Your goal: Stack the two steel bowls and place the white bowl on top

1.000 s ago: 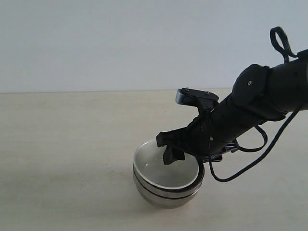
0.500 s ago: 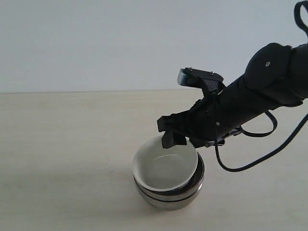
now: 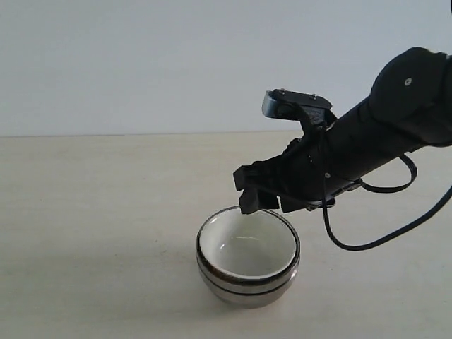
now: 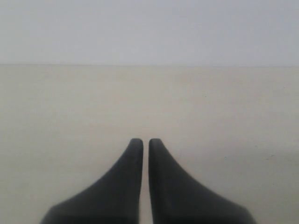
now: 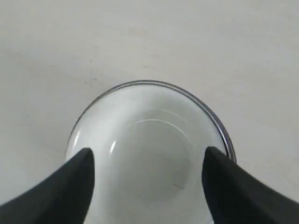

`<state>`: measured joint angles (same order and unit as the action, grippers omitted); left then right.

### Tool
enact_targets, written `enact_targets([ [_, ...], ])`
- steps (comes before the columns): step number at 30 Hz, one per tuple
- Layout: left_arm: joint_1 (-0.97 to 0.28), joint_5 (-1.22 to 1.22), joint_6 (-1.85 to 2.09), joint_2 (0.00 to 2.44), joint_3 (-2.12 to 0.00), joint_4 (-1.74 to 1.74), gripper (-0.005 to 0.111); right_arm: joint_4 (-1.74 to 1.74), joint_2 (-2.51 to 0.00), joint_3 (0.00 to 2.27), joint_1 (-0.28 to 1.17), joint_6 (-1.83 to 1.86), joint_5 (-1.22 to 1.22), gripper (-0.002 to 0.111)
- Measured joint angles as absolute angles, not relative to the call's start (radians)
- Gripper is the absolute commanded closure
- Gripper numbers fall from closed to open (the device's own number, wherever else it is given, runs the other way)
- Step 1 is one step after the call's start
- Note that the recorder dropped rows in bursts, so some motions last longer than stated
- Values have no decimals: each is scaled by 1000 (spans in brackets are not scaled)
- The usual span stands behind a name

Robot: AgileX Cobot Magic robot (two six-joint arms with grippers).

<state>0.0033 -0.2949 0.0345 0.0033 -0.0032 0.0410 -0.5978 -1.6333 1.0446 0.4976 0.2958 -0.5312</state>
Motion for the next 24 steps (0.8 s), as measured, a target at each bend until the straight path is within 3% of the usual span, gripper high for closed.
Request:
enact_targets([
  [20,3,-295,34,3,-3,41,103,-378,-1633,1045,498,137,-557,50],
  [24,3,-295,34,3,-3,41,103,-376,-1633,1045,498,134,-551,68],
])
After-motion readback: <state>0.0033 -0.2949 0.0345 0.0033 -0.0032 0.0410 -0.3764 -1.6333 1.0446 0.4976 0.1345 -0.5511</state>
